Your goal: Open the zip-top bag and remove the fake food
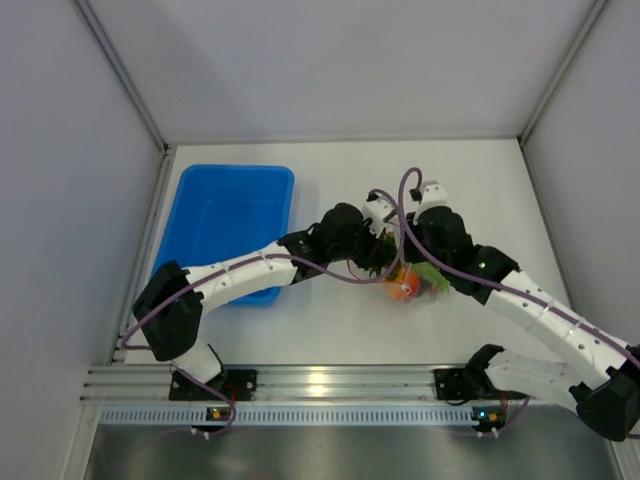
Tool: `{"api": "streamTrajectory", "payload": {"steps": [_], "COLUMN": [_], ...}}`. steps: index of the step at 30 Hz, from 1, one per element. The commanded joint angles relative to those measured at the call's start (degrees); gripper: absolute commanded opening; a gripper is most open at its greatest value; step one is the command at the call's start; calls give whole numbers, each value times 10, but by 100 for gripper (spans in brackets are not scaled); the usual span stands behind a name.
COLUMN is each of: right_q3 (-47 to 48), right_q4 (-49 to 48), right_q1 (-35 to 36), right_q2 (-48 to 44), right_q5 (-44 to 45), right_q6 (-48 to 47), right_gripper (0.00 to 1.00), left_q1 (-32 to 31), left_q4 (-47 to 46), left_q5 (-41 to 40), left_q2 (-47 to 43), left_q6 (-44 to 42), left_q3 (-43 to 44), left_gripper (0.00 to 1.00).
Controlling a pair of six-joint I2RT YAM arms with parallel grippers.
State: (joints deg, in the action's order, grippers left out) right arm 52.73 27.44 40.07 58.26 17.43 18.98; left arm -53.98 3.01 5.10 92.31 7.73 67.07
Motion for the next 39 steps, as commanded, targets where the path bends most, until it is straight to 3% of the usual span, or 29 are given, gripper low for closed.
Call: {"api": "streamTrajectory", "payload": {"steps": [1,9,16,22,32,39], "right_q3": [-4,-11,-12,-11,-4,-2], "right_q4": [-37,-55,-29,-21,-35,-38], "right_q1": [1,16,16,15,10,6], "right_q2": [-1,-6,4,14,45,66], "right_q5": [-7,-13,64,103,113,115], "right_q6": [-8,-15,-15,-8,-4,4], "right_gripper": [0,0,0,0,0,0], "left_q1": [1,8,13,31,67,81], "left_q4": [-32,68,158,212,215,215], "left_q5": [-31,-54,-21,5,74,48], "left_q2": [-31,11,14,-27,-120,-178], "left_q6": [40,129,147,131,128,138], "left_q3": [37,131,184,170,115,93], "left_gripper": [0,0,0,0,0,0]}}
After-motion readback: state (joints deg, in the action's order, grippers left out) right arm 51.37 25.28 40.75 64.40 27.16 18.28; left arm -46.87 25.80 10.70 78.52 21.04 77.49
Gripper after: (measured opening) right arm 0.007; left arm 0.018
